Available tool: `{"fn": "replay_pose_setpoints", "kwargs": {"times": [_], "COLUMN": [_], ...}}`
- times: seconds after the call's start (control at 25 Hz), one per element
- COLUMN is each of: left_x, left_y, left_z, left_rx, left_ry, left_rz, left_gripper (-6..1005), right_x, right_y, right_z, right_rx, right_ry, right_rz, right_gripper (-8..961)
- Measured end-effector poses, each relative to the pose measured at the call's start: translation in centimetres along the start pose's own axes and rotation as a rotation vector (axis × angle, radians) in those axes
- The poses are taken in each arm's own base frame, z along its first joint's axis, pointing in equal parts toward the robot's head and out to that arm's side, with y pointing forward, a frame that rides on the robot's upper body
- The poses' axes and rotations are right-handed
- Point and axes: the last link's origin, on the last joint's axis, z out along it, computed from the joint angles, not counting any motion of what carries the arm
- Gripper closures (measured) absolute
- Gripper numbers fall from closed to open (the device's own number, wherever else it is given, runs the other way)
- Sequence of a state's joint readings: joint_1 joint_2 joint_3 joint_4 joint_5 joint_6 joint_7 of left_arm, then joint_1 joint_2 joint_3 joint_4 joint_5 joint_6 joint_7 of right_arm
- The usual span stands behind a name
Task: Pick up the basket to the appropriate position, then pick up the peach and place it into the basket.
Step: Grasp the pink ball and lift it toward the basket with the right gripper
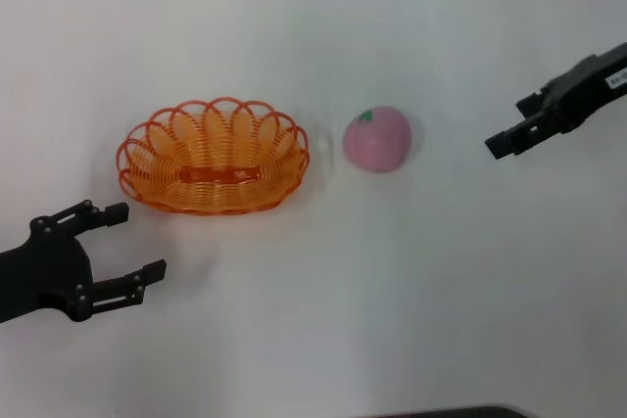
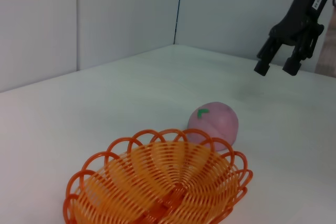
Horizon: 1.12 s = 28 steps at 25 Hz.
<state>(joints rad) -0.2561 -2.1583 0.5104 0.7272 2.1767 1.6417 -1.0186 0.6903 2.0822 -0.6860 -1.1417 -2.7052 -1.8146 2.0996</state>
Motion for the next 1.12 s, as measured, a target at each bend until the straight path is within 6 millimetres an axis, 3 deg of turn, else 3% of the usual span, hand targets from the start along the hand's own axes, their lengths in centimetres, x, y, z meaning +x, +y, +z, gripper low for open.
{"fn": "replay_pose_setpoints", "kwargs": {"times": [0.24,0.6,1.12], "left_x": [0.0,0.0,-0.1], "left_y": [0.0,0.0,0.0], "left_z": [0.0,0.0,0.1], "left_rx": [0.0,0.001,0.003], "left_ry": [-0.001,-0.001,-0.008], "left_rz": [-0.001,-0.012,-0.013], "left_gripper": [135,135,135], "right_x": [-2.6,-4.9,-6.7], "right_y": [1.5,2.9,4.2], "right_z": [1.0,3.0,5.7], "right_rx": [0.019,0.069,0.073], "right_ry": [0.075,0.151,0.128], "right_rz": [-0.196,-0.375,-0.414], "right_gripper": [29,28,29]}}
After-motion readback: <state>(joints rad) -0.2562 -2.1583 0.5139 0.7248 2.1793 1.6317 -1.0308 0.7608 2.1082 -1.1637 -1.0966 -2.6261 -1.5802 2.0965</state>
